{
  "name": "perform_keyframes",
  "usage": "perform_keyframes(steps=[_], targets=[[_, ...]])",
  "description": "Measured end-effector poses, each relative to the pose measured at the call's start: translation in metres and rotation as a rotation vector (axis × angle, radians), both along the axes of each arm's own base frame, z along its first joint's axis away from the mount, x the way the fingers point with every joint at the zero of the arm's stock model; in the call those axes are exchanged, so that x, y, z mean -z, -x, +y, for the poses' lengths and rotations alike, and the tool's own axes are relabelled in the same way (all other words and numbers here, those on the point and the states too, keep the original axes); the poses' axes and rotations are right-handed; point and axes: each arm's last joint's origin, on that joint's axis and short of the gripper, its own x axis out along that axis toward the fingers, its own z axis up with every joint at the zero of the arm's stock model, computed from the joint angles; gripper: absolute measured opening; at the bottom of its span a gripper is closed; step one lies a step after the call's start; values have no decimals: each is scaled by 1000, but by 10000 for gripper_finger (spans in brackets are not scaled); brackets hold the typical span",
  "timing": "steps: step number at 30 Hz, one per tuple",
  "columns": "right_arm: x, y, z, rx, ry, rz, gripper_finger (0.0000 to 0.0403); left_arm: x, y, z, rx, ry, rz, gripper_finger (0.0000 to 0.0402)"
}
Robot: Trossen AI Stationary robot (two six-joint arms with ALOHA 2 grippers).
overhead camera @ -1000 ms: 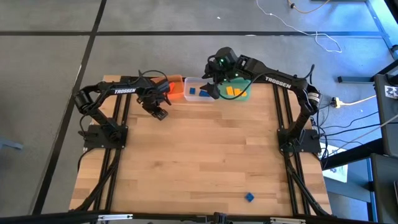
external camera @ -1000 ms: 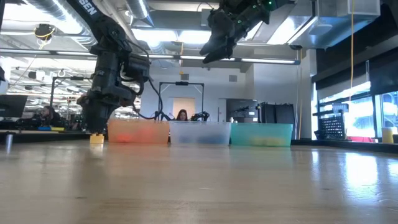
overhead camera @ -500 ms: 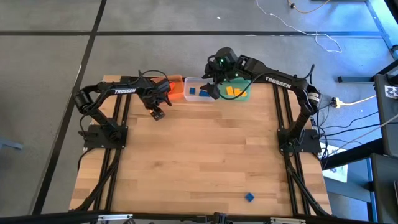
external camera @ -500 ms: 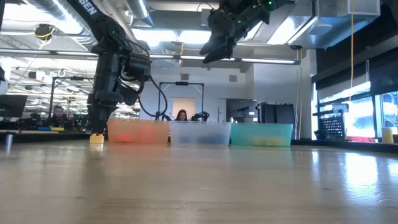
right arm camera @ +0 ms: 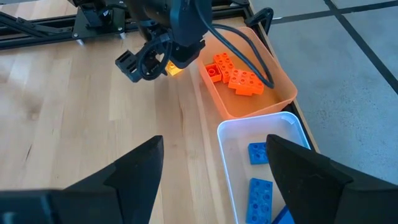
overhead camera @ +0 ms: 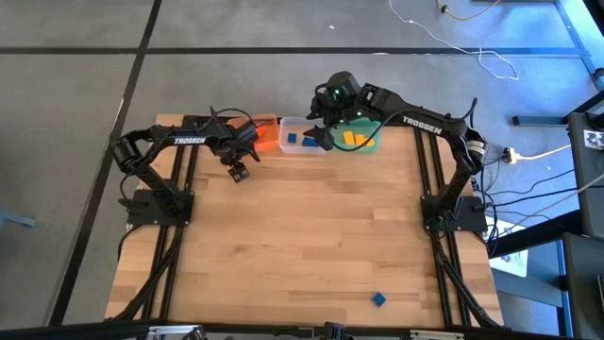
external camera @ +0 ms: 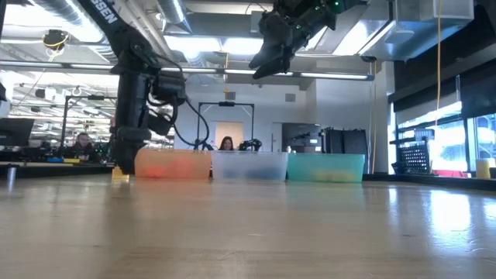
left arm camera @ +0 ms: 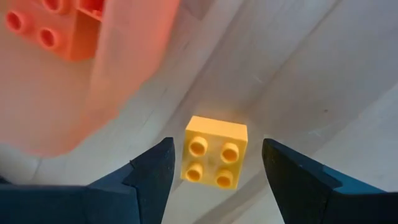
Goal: Sort & place blocks by color
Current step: Put the yellow game piece into the green bin
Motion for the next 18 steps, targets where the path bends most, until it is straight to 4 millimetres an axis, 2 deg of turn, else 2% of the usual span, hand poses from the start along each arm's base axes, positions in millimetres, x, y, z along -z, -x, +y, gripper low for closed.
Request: perform_keyframes(steps=[7, 18], targets=[[0, 0, 0, 0, 0, 0, 283, 14, 5, -4, 0, -23, -37, 234], [0, 0, 0, 0, 0, 0, 283, 16, 5, -6, -68, -28, -38, 233]])
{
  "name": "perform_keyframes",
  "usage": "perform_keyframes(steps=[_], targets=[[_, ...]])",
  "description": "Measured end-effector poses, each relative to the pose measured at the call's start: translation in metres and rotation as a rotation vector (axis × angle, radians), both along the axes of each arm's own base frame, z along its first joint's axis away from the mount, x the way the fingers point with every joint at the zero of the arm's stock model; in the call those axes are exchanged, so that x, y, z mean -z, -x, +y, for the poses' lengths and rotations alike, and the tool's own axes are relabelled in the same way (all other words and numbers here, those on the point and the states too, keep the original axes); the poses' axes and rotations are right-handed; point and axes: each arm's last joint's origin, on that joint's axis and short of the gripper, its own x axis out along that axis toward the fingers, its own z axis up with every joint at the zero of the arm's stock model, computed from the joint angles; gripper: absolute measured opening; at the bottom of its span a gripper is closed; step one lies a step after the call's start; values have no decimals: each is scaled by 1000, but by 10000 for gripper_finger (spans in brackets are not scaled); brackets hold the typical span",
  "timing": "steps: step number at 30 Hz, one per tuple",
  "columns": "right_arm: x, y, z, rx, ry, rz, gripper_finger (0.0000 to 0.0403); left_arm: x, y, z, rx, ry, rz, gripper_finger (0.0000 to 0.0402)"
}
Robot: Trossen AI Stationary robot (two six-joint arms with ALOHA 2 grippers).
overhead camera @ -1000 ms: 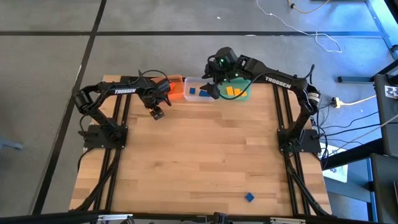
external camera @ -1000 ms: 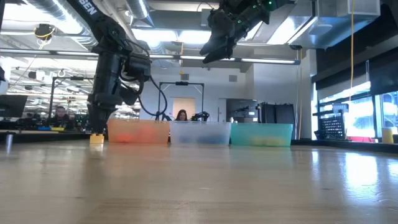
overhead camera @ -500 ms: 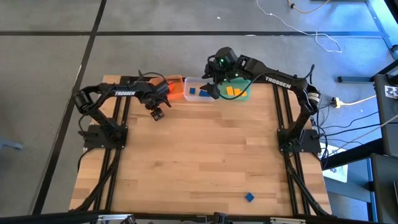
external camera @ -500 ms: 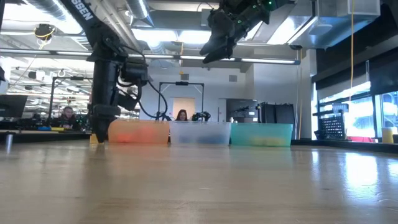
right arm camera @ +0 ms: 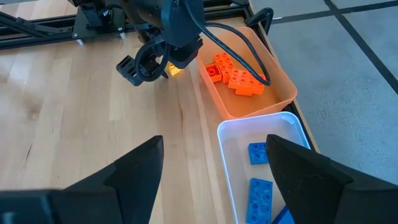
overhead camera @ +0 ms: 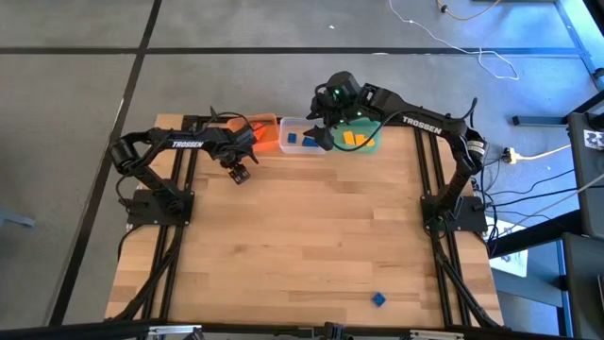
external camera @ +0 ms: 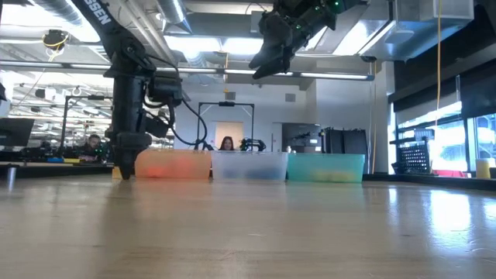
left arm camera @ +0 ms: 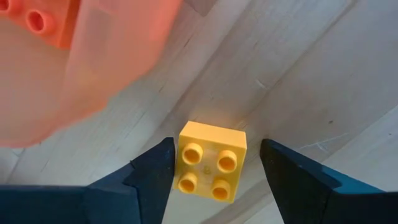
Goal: Sort & place blocks by color
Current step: Put the yellow game piece into the green bin
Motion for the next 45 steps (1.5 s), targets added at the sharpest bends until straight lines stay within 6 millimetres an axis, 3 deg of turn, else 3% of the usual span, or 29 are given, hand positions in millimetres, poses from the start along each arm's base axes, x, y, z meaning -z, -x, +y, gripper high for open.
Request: perform_keyframes(steps=[4, 11, 18, 23, 30, 38, 45], targets=[[0, 0, 0, 0, 0, 0, 283, 0, 0, 0, -1, 8, -6, 213], [0, 0, 0, 0, 0, 0, 283, 1, 0, -2, -26, 58, -35, 130], [0, 0, 0, 0, 0, 0, 283, 0, 0, -4, -87, 120, -53, 128], [0, 0, 0, 0, 0, 0, 283, -15, -13, -9, -52, 213, -68, 128], [0, 0, 0, 0, 2, -3, 283, -63, -45, -16, 60, 220, -214, 128], [0, 0, 0, 0, 3, -6, 283, -137, -79, -29, 189, 141, -369, 128], [-1, -1, 0, 0, 4, -8, 283, -195, -93, -33, 324, 75, -536, 128]])
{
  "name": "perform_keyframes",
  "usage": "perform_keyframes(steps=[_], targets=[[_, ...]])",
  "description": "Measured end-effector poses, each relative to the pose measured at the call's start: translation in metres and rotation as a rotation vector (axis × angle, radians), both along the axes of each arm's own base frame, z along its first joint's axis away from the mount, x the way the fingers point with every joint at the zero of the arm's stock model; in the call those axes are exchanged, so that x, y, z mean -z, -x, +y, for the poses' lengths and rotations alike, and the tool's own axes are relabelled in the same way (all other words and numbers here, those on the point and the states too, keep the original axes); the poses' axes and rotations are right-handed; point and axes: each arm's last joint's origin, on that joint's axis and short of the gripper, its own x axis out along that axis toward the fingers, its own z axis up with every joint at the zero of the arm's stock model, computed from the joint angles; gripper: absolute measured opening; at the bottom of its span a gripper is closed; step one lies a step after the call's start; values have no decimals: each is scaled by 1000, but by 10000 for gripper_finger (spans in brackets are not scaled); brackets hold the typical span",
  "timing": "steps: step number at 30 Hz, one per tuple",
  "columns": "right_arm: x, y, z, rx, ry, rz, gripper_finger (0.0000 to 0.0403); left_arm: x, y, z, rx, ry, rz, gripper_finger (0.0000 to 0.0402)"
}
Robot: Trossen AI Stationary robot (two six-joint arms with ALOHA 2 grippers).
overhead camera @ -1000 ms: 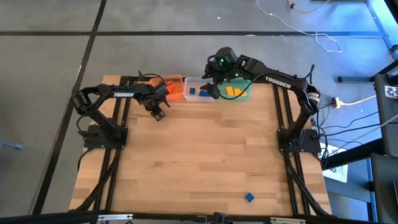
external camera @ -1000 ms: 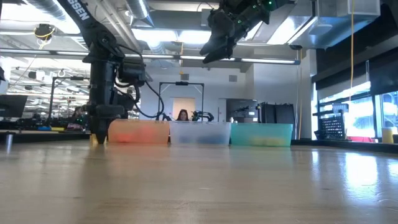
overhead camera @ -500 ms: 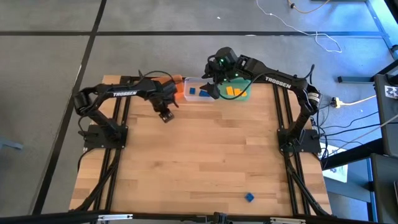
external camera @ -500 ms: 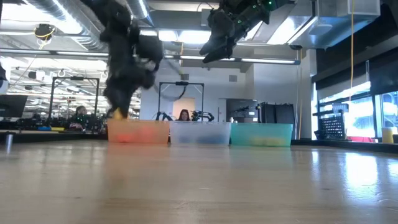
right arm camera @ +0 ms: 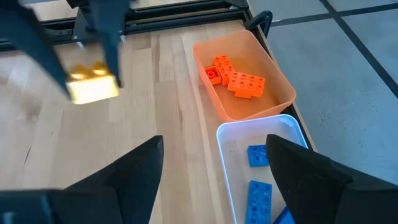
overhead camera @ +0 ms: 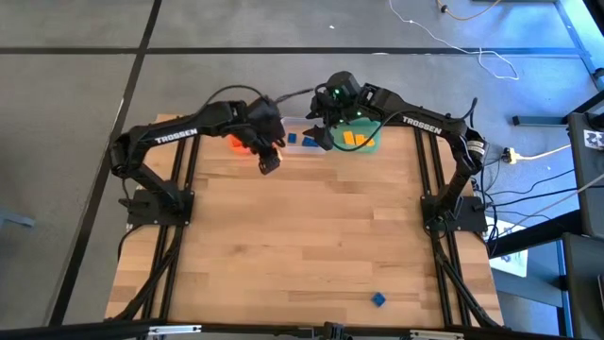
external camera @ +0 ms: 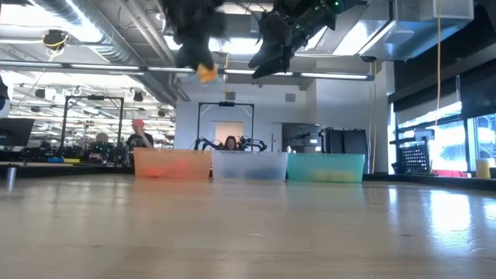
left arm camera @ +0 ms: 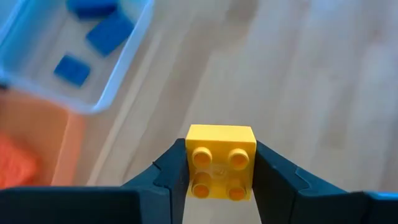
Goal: Sort & place blocks by color
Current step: Put the yellow game piece into the green bin
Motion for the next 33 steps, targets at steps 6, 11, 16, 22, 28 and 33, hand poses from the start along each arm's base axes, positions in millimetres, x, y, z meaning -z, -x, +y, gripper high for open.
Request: perform_keyframes(steps=[6, 11, 16, 22, 28, 33], targets=[[0, 0, 0, 0, 0, 0, 283, -22, 2, 6, 128, -2, -101, 128], [0, 0, 0, 0, 0, 0, 283, -26, 9, 20, 200, 3, -151, 128], [0, 0, 0, -18, 21, 3, 283, -26, 16, 36, 253, 41, -205, 128], [-1, -2, 4, -165, 22, -38, 283, -26, 23, 47, 263, 67, -245, 128], [-2, -5, 10, -231, 53, -57, 283, -27, 25, 53, 270, 88, -280, 128], [-2, -9, 17, -350, 195, -60, 283, -17, 14, 59, 293, 122, -307, 128]])
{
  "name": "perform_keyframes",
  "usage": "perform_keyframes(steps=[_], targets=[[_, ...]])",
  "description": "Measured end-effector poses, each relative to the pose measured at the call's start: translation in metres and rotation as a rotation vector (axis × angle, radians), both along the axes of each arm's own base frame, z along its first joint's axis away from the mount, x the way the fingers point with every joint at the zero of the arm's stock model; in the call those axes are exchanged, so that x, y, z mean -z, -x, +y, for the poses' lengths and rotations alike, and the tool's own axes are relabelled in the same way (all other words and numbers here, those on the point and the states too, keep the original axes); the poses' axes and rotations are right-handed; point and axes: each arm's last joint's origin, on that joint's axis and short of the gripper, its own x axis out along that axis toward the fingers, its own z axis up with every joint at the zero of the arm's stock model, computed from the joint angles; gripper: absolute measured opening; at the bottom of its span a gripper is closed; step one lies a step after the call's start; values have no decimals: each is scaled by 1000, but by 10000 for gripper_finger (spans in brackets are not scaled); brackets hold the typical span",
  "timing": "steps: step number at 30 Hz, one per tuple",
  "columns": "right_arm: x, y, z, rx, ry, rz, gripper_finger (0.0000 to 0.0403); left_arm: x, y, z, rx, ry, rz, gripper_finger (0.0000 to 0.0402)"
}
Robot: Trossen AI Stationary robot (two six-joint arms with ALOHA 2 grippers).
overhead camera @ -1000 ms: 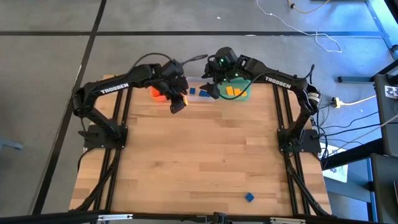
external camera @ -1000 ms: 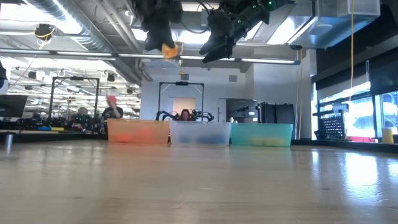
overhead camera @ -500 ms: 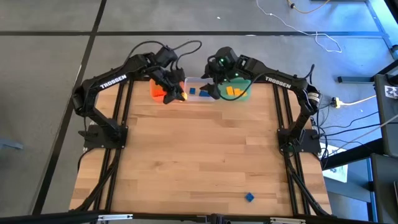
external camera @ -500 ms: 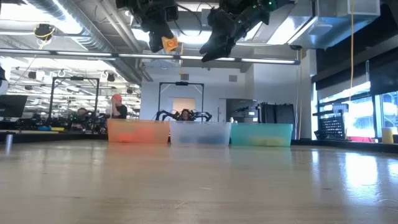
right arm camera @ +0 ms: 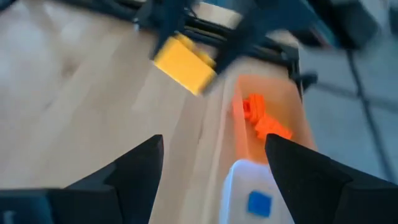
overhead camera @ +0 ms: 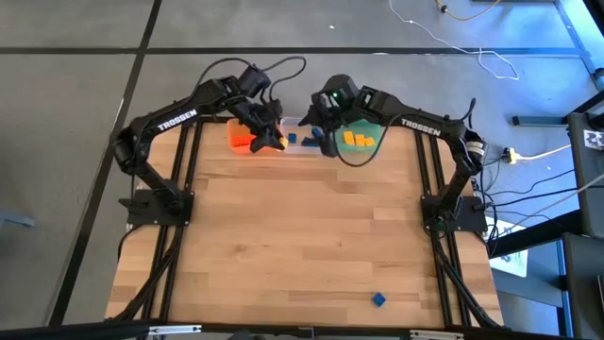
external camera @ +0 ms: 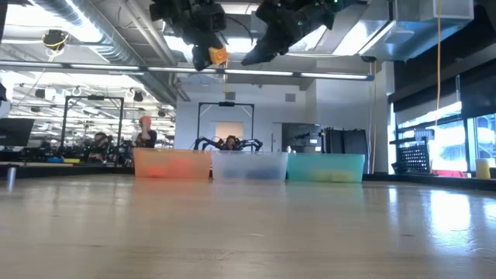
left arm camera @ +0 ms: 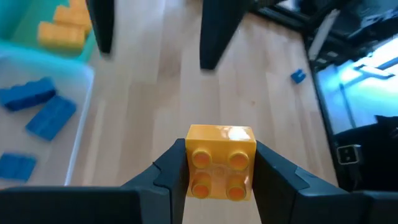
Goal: Sort & place blocks by color
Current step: Put the yellow game piece into the green bin
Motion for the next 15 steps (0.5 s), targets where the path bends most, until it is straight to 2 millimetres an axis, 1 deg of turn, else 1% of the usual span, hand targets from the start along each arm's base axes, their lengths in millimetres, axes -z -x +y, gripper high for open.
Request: perform_keyframes(steps=[5, 8, 15], targets=[[0, -6, 14, -168, 189, -27, 283, 10, -10, 7, 13, 21, -12, 128], [-1, -9, 21, -237, 269, -46, 283, 10, -10, 10, 10, 20, -20, 128], [-5, -13, 23, -287, 362, -95, 283, 8, -14, 10, 20, 94, -73, 128]])
